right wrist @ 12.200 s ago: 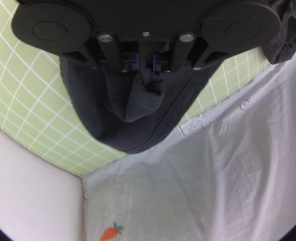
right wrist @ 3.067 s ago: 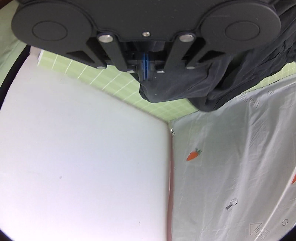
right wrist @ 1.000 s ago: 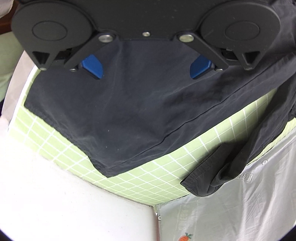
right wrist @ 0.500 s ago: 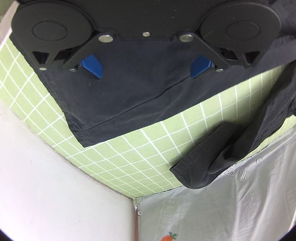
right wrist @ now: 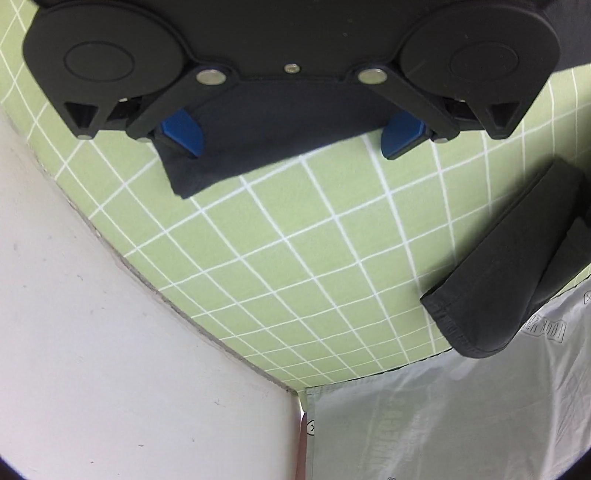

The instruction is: Fold clothes

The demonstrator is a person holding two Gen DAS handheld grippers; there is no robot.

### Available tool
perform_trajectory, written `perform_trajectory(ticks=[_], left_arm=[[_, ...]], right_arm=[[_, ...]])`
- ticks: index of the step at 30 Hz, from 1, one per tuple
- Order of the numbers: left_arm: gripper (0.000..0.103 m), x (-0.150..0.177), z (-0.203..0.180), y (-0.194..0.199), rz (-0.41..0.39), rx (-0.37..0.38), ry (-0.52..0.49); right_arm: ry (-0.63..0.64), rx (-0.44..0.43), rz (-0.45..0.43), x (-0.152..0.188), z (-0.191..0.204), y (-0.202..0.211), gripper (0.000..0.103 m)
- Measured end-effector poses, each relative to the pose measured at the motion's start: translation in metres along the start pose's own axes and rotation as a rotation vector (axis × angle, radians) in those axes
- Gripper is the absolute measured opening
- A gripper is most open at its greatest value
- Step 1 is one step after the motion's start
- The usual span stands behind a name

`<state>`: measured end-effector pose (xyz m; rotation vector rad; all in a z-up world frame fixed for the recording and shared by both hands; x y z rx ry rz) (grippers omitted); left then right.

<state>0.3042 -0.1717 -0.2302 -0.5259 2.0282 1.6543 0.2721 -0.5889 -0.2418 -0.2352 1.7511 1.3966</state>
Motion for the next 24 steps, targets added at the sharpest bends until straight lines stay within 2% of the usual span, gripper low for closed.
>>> perform_trajectory(ticks=[4, 10, 14, 18, 24], left_arm=[[0.103, 0.002, -0.011, -0.007, 0.024, -0.022, -0.042], [0.103, 0.009, -0.022, -0.011, 0.031, -0.091, -0.169], [0.103, 0.007, -0.016, -0.007, 0.04, -0.066, -0.123], [0.103, 0.001, 0.0, 0.012, 0.007, -0.059, -0.006], [0.103, -0.011, 0.041, 0.059, -0.097, -0.161, 0.102]], right_arm=[[0.046, 0.02, -0.017, -0.008, -0.001, -0.005, 0.103], [0.081, 0.072, -0.035, -0.001, -0.013, 0.016, 0.103], [0.097, 0.071, -0.034, 0.02, -0.011, 0.04, 0.103], [0.106, 0.041, -0.032, 0.03, 0.006, 0.052, 0.103], [0.17, -0.079, -0.077, 0.021, 0.067, 0.06, 0.102]])
Point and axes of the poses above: each gripper's, at about its wrist camera, not at the fingertips, and y roughly against the way its jaws point, z to its left, x to its underside, the point moved 8 cm from there along -y, roughly the way its jaws point, and after that the axes turned 9 degrees about -z, right-handed, at the moved point
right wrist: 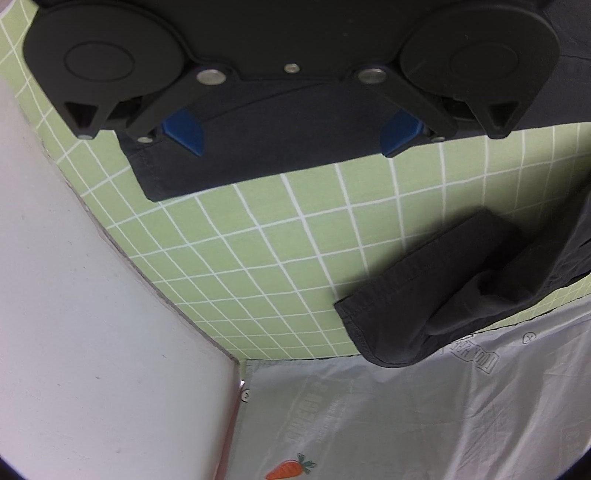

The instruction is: Fold clothes

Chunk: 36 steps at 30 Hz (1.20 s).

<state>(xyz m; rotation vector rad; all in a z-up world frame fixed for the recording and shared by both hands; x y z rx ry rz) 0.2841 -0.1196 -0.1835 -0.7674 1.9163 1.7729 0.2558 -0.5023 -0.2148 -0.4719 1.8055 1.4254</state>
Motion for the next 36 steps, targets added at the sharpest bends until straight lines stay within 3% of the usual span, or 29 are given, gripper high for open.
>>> perform_trajectory(ticks=[3, 6, 8, 15, 18, 21, 24, 27, 31, 33, 36], left_arm=[[0.103, -0.007, 0.036, 0.014, -0.042, -0.106, 0.057], [0.103, -0.002, 0.068, 0.015, -0.02, -0.196, 0.114], [0.103, 0.005, 0.086, 0.016, -0.005, -0.223, 0.172], [0.103, 0.031, 0.101, 0.004, 0.058, -0.277, 0.227], [0.103, 0.034, 0.099, -0.001, 0.073, -0.289, 0.219], [0.103, 0.037, 0.098, -0.005, 0.081, -0.298, 0.219], [0.103, 0.039, 0.099, -0.007, 0.089, -0.305, 0.227], [0.103, 0.041, 0.098, -0.009, 0.091, -0.314, 0.222], [0.103, 0.042, 0.097, -0.012, 0.098, -0.322, 0.215], [0.103, 0.042, 0.096, -0.014, 0.102, -0.323, 0.214], [0.103, 0.042, 0.099, -0.014, 0.105, -0.321, 0.216]], right_arm=[[0.022, -0.063, -0.022, -0.008, 0.04, -0.006, 0.095], [0.005, -0.114, -0.014, -0.015, 0.072, -0.018, 0.086], [-0.031, -0.16, -0.005, -0.019, 0.09, -0.025, 0.078], [-0.068, -0.169, 0.003, -0.026, 0.12, -0.05, 0.078], [-0.094, -0.19, 0.03, -0.025, 0.119, -0.061, 0.063], [-0.065, -0.221, 0.014, -0.026, 0.118, -0.059, 0.038], [-0.001, -0.201, -0.02, -0.028, 0.108, -0.054, 0.027], [0.03, -0.165, -0.053, -0.036, 0.084, -0.045, 0.024], [0.075, -0.034, -0.151, -0.062, 0.03, -0.03, 0.017], [0.078, -0.022, -0.19, -0.076, 0.008, -0.023, 0.015], [0.121, 0.114, -0.27, -0.095, -0.021, -0.016, 0.017]])
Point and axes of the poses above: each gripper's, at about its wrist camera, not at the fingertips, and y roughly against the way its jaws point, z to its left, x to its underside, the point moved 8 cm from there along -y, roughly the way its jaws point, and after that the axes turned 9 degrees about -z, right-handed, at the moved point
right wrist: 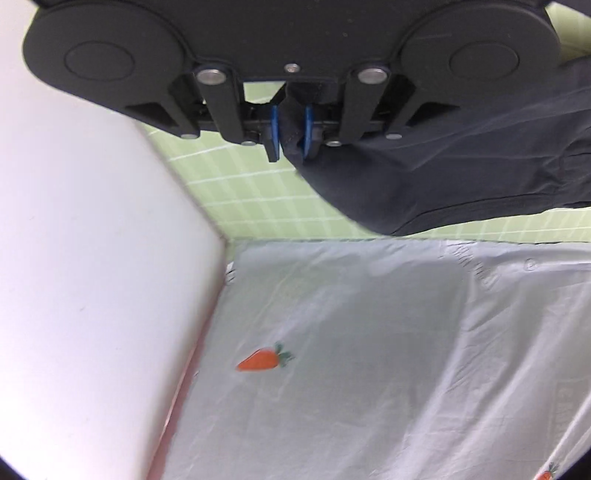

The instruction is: Fold clothes

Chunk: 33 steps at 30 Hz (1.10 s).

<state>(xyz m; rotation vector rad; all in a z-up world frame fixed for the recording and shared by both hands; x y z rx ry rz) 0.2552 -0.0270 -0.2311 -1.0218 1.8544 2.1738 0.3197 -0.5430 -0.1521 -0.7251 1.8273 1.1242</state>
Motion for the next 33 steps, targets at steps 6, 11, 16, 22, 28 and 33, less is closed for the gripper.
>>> perform_trajectory(ticks=[6, 11, 16, 22, 28, 33], left_arm=[[0.103, 0.001, -0.001, 0.0, 0.0, -0.001, 0.001], [0.103, 0.0, -0.001, -0.001, 0.0, -0.002, 0.002], [0.103, 0.001, 0.0, -0.001, 0.002, 0.003, 0.004], [0.103, 0.001, 0.0, -0.001, 0.005, 0.005, 0.004], [0.103, 0.001, 0.001, -0.001, 0.005, 0.009, 0.009], [0.103, 0.001, 0.001, -0.002, 0.011, 0.011, 0.007]], right_arm=[[-0.232, 0.057, 0.149, 0.032, -0.034, -0.013, 0.031], [-0.342, 0.092, 0.197, 0.05, -0.038, -0.005, 0.048], [-0.391, 0.063, 0.264, 0.065, -0.035, -0.017, 0.054], [-0.373, 0.039, 0.204, 0.058, -0.033, -0.018, 0.009], [-0.236, 0.096, 0.202, 0.045, -0.043, -0.025, 0.017], [-0.253, 0.146, 0.32, 0.075, -0.061, -0.034, 0.044]])
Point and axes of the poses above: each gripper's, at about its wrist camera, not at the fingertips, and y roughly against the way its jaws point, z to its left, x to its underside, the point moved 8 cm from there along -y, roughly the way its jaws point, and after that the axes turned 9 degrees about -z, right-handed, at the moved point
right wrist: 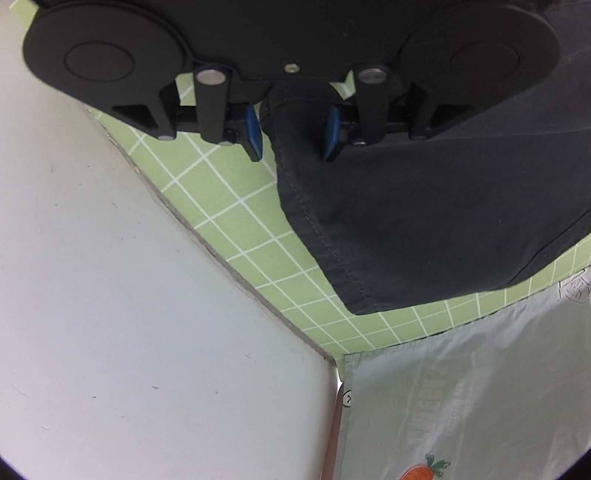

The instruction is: Fold clothes

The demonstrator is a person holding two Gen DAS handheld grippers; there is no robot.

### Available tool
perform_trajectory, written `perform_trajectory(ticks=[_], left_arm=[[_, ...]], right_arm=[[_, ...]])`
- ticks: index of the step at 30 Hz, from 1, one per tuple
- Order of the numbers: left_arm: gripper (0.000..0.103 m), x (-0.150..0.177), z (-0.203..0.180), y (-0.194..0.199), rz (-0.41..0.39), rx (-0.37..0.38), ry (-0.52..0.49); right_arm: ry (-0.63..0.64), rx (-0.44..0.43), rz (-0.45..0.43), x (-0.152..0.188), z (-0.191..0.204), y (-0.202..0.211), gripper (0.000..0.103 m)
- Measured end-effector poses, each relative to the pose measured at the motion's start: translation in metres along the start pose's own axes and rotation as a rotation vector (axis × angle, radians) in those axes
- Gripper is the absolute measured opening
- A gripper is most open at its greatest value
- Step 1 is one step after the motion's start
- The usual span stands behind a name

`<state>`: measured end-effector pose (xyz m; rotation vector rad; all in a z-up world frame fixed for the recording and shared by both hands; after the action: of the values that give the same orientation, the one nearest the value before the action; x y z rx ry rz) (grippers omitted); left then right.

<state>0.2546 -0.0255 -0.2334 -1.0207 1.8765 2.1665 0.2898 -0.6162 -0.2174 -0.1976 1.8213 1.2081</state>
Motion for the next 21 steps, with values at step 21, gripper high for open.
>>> perform_trajectory(ticks=[21], left_arm=[[0.103, -0.002, 0.0, -0.005, 0.045, 0.005, 0.002]], right_arm=[[-0.101, -0.243, -0.026, -0.094, 0.042, -0.076, 0.06]])
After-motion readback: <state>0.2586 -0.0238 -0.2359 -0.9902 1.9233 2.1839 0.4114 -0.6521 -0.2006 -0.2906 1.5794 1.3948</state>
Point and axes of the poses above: each gripper's, at about its wrist camera, not at the fingertips, and y roughly against the way its jaws point, z to its left, x to its underside, the point moved 8 cm from there along -y, roughly the way its jaws point, and after that the axes turned 9 degrees about -z, right-handed, at the moved point
